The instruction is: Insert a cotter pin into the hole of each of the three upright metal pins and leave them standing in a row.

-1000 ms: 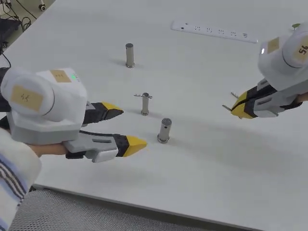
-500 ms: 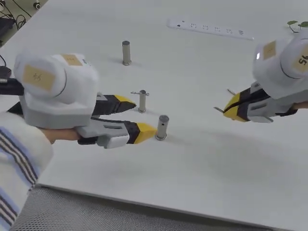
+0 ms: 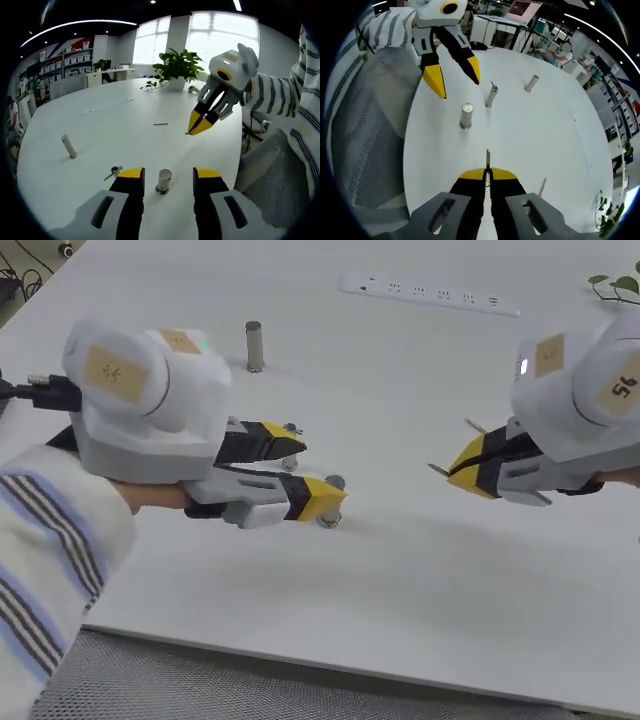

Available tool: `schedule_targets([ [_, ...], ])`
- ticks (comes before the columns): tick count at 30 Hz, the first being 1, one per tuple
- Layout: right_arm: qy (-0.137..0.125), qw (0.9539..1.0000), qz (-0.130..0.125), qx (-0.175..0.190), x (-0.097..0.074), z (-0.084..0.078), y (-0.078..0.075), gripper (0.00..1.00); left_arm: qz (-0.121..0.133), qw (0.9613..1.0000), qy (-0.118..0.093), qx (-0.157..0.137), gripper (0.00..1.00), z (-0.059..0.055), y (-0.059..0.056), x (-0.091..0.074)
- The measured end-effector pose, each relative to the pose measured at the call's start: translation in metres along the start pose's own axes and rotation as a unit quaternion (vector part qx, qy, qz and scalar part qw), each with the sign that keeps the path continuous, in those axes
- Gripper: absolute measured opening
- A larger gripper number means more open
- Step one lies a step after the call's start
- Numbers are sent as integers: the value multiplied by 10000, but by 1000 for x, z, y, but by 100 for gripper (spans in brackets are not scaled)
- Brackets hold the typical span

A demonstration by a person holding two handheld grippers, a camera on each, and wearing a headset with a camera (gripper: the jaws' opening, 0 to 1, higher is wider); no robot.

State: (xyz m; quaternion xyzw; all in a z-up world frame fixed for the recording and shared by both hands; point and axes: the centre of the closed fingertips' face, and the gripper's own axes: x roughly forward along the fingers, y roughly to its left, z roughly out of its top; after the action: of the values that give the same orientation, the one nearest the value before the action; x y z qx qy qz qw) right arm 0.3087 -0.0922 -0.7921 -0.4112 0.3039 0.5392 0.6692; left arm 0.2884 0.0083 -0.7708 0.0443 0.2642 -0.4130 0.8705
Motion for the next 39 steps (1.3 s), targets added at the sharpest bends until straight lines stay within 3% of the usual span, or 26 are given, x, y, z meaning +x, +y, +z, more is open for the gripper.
schedule_targets([
  [19, -135, 9995, -286, -89, 7, 8, 15, 3, -636, 9976, 210, -155, 24, 8, -17, 32],
  [31, -293, 9973, -644, -173, 5, 15, 17, 3, -826, 9956, 336, -292, 22, 7, -25, 41],
  [39, -308, 9973, -643, -193, 8, 17, 23, 3, -973, 9938, 391, -369, 17, 7, -32, 47],
])
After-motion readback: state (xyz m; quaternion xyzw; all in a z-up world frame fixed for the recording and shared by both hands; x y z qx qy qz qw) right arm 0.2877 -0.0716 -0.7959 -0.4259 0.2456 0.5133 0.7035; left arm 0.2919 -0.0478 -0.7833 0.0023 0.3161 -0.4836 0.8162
